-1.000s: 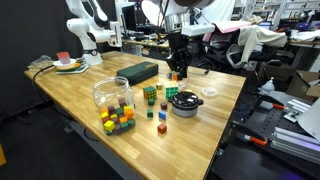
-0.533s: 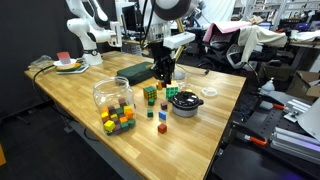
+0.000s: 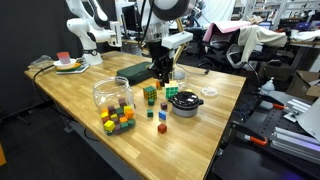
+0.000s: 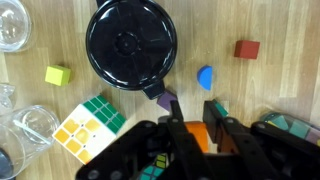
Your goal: Put the orange block on top of one of the green cubes on the left
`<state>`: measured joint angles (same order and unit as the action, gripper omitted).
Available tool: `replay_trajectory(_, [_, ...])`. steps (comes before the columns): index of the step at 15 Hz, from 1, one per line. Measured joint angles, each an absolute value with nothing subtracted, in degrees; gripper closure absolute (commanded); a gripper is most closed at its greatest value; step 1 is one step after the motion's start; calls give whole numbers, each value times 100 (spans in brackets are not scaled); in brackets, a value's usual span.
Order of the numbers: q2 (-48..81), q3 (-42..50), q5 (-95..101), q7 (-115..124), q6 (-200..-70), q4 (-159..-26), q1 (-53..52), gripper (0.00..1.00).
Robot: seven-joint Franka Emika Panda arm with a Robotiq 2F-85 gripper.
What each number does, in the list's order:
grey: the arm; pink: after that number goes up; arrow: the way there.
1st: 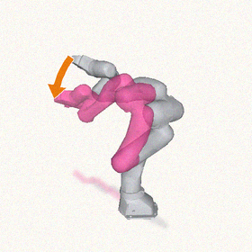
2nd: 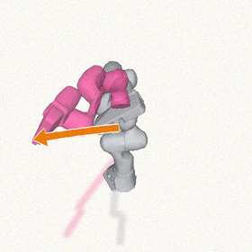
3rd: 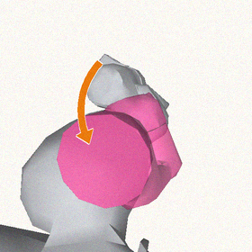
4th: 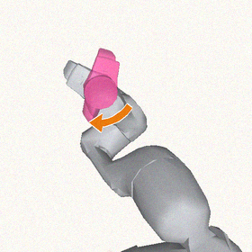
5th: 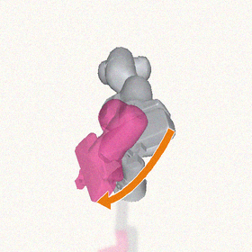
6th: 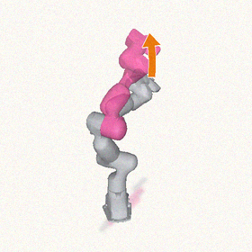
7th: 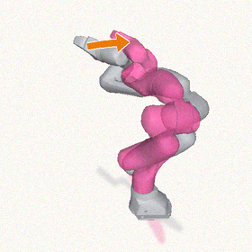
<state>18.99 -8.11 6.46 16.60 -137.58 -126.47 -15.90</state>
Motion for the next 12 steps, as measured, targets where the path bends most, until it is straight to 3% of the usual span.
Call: replay_trajectory(12, [2920,-787,806,889,-13652,-11745,-1555,93])
